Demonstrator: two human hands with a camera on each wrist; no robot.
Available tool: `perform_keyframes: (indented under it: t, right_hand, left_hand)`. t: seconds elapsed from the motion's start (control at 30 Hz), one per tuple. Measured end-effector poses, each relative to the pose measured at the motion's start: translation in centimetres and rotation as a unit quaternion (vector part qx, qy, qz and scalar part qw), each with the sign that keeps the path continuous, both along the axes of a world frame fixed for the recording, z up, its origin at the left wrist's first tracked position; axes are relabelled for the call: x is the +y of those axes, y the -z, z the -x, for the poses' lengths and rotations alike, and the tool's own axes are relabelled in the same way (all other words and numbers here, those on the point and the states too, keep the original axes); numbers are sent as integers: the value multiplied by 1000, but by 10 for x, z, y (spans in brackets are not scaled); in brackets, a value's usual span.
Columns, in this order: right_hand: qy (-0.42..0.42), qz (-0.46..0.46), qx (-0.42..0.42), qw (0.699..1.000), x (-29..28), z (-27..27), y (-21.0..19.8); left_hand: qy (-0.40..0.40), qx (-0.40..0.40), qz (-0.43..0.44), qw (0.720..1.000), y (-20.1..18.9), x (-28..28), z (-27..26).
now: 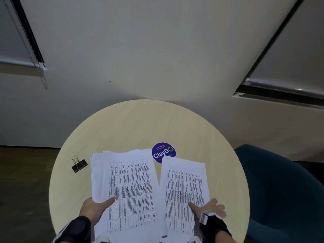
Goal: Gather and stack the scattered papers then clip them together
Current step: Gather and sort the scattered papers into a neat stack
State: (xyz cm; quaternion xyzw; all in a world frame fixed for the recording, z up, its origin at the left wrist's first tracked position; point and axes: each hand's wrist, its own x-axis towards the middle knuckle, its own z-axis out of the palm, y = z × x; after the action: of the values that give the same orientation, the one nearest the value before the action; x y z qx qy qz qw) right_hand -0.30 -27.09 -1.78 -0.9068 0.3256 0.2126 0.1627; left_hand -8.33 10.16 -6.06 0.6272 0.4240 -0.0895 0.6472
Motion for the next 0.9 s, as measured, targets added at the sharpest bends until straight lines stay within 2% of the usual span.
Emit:
perform_keyframes:
  t: [0.1, 0.23, 0.33, 0.37, 0.43, 0.5, 0.6, 0.67, 0.8, 0.9]
  right_hand:
    - [7, -15, 21, 1000, -5, 3, 7]
    - [-34, -118, 33, 992, -9, -4, -4]
    - [-102, -91, 52, 989, -7, 0, -7]
    - [-96, -89, 47, 990, -9, 2, -4]
    - [-58, -130, -6, 990, -19, 4, -1]
    - [4, -151, -95, 984, -32, 3, -9]
    - [88, -160, -260, 948, -41, -5, -35]
    - [116, -189, -320, 921, -40, -14, -53]
    - [141, -264, -379, 876, -24, -32, -78]
    - [57, -316, -359, 876, 14, -34, -81]
  left_hand:
    - [-4, -7, -3, 1000, 1, -1, 0]
    - [-7, -18, -7, 1000, 2, -2, 0]
    - [-9, -27, -16, 999, 1, -4, 0]
    - [-8, -26, -18, 999, 0, -4, 0]
    - [-6, -25, -23, 999, -3, -6, 0]
    - [-4, -26, -29, 999, -6, -7, 1]
    - [1, -31, -50, 998, -16, -11, 2]
    - [5, -32, -58, 998, -23, -13, 2]
    - [13, -29, -62, 998, -32, -14, 2]
    - [26, -12, -78, 997, -33, -13, 3]
